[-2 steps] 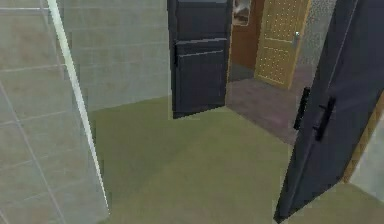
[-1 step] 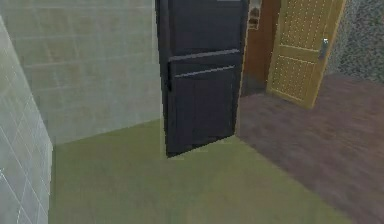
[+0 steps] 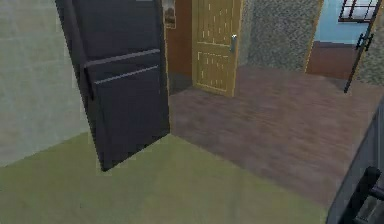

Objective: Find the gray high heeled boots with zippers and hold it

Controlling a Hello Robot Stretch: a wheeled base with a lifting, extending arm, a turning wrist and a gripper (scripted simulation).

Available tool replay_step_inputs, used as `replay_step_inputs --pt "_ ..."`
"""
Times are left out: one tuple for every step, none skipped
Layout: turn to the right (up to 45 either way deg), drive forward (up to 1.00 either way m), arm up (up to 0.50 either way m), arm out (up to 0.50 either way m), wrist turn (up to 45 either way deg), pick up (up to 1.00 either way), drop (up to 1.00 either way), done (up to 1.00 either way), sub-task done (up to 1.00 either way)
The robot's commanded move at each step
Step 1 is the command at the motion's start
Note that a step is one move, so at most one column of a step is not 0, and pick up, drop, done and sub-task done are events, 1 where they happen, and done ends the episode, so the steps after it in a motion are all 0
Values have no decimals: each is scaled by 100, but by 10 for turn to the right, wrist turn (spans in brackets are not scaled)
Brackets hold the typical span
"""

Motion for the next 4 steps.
replay_step_inputs --pt "0 60 0 0 0 0 0 0 0" --pt "120 0 0 0 0 0 0 0 0" --pt "0 100 0 0 0 0 0 0 0" --pt "0 50 0 0 0 0 0 0 0"
